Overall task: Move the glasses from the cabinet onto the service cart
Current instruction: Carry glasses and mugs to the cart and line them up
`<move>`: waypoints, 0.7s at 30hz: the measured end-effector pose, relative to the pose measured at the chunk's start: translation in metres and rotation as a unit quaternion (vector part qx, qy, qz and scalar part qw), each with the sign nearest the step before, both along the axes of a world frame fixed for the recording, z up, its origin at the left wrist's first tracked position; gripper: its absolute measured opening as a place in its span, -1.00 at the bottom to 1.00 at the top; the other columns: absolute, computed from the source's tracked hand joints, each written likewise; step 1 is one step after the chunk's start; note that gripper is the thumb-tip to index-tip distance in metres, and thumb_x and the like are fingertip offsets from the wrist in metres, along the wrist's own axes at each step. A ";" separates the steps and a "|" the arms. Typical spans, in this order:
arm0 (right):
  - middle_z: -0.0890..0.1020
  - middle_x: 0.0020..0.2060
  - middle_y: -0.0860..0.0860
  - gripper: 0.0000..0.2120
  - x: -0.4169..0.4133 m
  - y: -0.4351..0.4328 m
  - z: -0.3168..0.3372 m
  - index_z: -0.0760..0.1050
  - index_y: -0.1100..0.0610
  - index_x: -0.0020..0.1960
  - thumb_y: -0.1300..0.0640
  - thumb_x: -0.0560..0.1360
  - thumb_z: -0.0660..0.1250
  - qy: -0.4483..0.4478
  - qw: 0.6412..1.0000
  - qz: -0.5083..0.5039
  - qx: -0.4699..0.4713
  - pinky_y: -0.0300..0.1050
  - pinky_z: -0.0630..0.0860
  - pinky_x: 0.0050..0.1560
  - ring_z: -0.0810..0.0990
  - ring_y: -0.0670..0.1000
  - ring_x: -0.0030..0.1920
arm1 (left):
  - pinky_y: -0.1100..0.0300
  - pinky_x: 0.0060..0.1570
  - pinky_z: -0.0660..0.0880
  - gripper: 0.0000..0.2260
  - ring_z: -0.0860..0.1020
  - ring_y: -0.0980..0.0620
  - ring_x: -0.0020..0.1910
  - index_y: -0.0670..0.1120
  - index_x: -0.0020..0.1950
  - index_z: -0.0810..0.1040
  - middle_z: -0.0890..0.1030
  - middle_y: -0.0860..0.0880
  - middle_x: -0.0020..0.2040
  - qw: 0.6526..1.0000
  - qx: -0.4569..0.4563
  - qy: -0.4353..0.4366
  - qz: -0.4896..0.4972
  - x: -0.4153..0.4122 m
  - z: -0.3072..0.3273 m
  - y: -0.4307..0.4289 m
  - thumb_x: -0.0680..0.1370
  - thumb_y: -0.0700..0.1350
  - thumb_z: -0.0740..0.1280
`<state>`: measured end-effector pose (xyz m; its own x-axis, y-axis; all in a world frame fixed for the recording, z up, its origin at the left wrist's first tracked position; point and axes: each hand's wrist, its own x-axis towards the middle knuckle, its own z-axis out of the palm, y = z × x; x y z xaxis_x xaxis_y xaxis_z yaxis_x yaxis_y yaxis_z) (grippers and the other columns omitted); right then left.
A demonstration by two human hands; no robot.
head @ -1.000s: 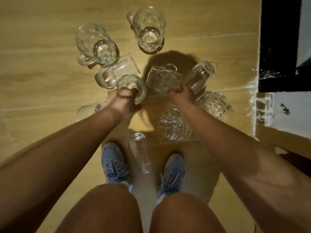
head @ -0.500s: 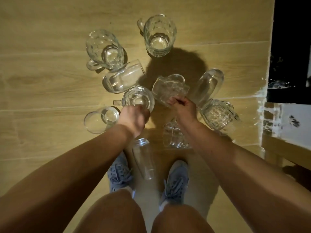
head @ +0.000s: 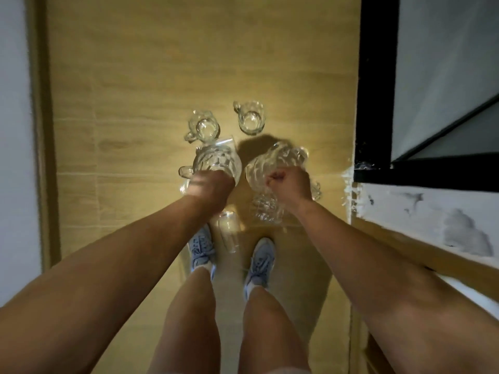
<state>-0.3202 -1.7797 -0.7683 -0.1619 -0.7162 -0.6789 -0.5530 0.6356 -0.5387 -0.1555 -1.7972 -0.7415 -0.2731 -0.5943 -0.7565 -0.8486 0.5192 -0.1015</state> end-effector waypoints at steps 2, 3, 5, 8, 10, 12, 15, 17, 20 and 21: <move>0.61 -0.28 0.00 -0.83 0.003 -0.006 0.051 0.60 0.08 -0.24 0.18 0.50 0.32 0.040 0.994 0.097 0.003 -0.24 0.39 -0.23 0.52 -0.04 -0.25 | 0.15 -0.18 0.44 -0.77 0.61 -0.07 0.02 -0.09 0.22 0.52 0.61 -0.08 0.07 0.998 -0.019 0.031 0.042 0.010 0.049 0.003 0.59 -0.21 0.21; 0.63 -0.25 0.04 -0.84 0.005 -0.010 0.079 0.61 0.08 -0.23 0.16 0.50 0.31 0.057 0.989 0.136 0.004 -0.19 0.40 -0.20 0.56 0.02 -0.20 | 0.16 -0.15 0.46 -0.78 0.61 -0.06 0.01 -0.09 0.19 0.53 0.62 -0.08 0.05 0.996 -0.033 0.046 0.064 0.015 0.080 0.006 0.59 -0.21 0.20; 0.67 -0.17 0.06 -0.84 0.011 -0.018 0.131 0.66 0.07 -0.17 0.15 0.49 0.31 0.078 0.977 0.197 0.000 -0.16 0.45 -0.18 0.59 0.07 -0.13 | 0.16 -0.17 0.48 -0.79 0.60 -0.06 -0.04 -0.14 0.15 0.54 0.61 -0.09 0.01 0.991 -0.041 0.059 0.116 0.025 0.131 0.015 0.59 -0.25 0.18; 0.59 -0.32 0.03 -0.81 0.026 -0.034 0.200 0.59 0.08 -0.25 0.10 0.42 0.23 0.071 0.967 0.242 -0.020 -0.18 0.50 -0.18 0.52 0.05 -0.25 | 0.14 -0.24 0.38 -0.79 0.60 -0.10 0.00 -0.16 0.09 0.53 0.60 -0.12 0.04 0.988 -0.049 0.043 0.138 0.032 0.200 0.021 0.55 -0.31 0.16; 0.46 -0.40 -0.06 -0.83 0.036 -0.043 0.243 0.49 0.05 -0.28 0.10 0.48 0.22 0.076 0.954 0.288 -0.026 -0.36 0.39 -0.36 0.44 -0.07 -0.36 | 0.12 -0.22 0.40 -0.80 0.60 -0.11 0.04 -0.13 0.09 0.54 0.61 -0.11 0.06 0.986 -0.060 0.035 0.149 0.039 0.239 0.030 0.55 -0.28 0.18; 0.49 -0.34 -0.07 -0.84 0.046 -0.051 0.277 0.52 0.09 -0.22 0.17 0.54 0.28 0.103 0.920 0.375 -0.044 -0.40 0.34 -0.36 0.48 -0.12 -0.30 | 0.11 -0.15 0.48 -0.83 0.60 -0.11 0.05 -0.11 0.08 0.55 0.62 -0.09 0.06 0.979 -0.077 0.038 0.184 0.049 0.267 0.040 0.57 -0.21 0.21; 0.60 -0.21 0.02 -0.90 0.062 -0.051 0.324 0.57 0.14 -0.14 0.15 0.51 0.33 0.128 0.875 0.459 -0.083 -0.19 0.50 -0.21 0.57 -0.03 -0.20 | 0.10 -0.12 0.52 -0.86 0.60 -0.12 0.00 -0.09 0.03 0.56 0.63 -0.10 0.01 0.951 -0.119 0.068 0.277 0.067 0.306 0.069 0.56 -0.13 0.23; 0.63 -0.18 0.05 -0.89 0.073 -0.044 0.347 0.61 0.15 -0.11 0.12 0.49 0.35 0.152 0.853 0.488 -0.105 -0.12 0.53 -0.19 0.61 0.03 -0.15 | 0.15 -0.18 0.45 -0.86 0.59 -0.10 0.00 -0.08 0.01 0.55 0.62 -0.08 0.00 0.928 -0.146 0.098 0.327 0.076 0.328 0.089 0.57 -0.07 0.24; 0.65 -0.19 0.09 -0.87 0.101 -0.019 0.369 0.61 0.18 -0.14 0.12 0.47 0.35 0.174 0.809 0.547 -0.122 -0.04 0.59 -0.15 0.64 0.08 -0.14 | 0.18 -0.19 0.41 -0.87 0.58 -0.07 -0.01 -0.04 -0.03 0.54 0.61 -0.05 -0.02 0.882 -0.163 0.130 0.423 0.098 0.358 0.133 0.54 0.01 0.31; 0.65 -0.20 0.09 -0.87 0.112 -0.008 0.375 0.60 0.17 -0.16 0.13 0.46 0.35 0.180 0.789 0.573 -0.128 -0.04 0.59 -0.16 0.64 0.07 -0.15 | 0.19 -0.19 0.40 -0.88 0.58 -0.07 -0.02 -0.03 -0.04 0.54 0.61 -0.04 -0.04 0.864 -0.163 0.138 0.456 0.107 0.365 0.147 0.53 0.01 0.32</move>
<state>-0.2077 -1.7875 -0.3933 0.5430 -0.6383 -0.5457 -0.8319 -0.4973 -0.2461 -0.0484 -1.6497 -0.3761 0.2789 -0.8263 -0.4894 -0.9046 -0.3970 0.1549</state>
